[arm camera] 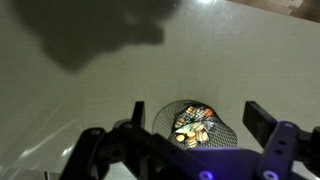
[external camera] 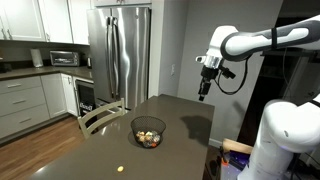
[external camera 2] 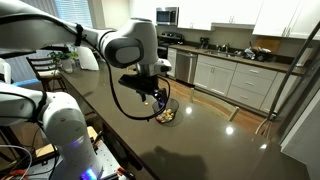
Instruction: Put the one packet inside the basket
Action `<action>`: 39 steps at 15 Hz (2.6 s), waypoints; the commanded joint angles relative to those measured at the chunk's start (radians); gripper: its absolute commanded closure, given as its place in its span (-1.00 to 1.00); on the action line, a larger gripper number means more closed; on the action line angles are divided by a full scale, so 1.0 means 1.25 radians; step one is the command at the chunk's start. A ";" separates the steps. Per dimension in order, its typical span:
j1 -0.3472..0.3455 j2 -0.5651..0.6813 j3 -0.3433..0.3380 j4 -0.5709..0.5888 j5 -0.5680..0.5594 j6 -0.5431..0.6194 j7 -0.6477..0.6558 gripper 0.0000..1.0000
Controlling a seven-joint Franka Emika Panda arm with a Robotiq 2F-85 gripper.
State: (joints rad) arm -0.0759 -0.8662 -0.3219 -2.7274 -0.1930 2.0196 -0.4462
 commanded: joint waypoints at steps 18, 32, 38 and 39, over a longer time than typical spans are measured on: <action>0.224 0.707 0.261 0.465 0.224 0.036 -0.052 -1.00; 0.218 0.957 0.415 0.611 0.156 0.132 -0.010 -1.00; 0.215 0.964 0.425 0.589 0.168 0.157 -0.011 -1.00; 0.215 0.966 0.427 0.583 0.170 0.174 -0.010 -1.00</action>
State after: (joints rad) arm 0.2106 0.3315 0.1884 -1.9795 0.0260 2.1772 -0.4664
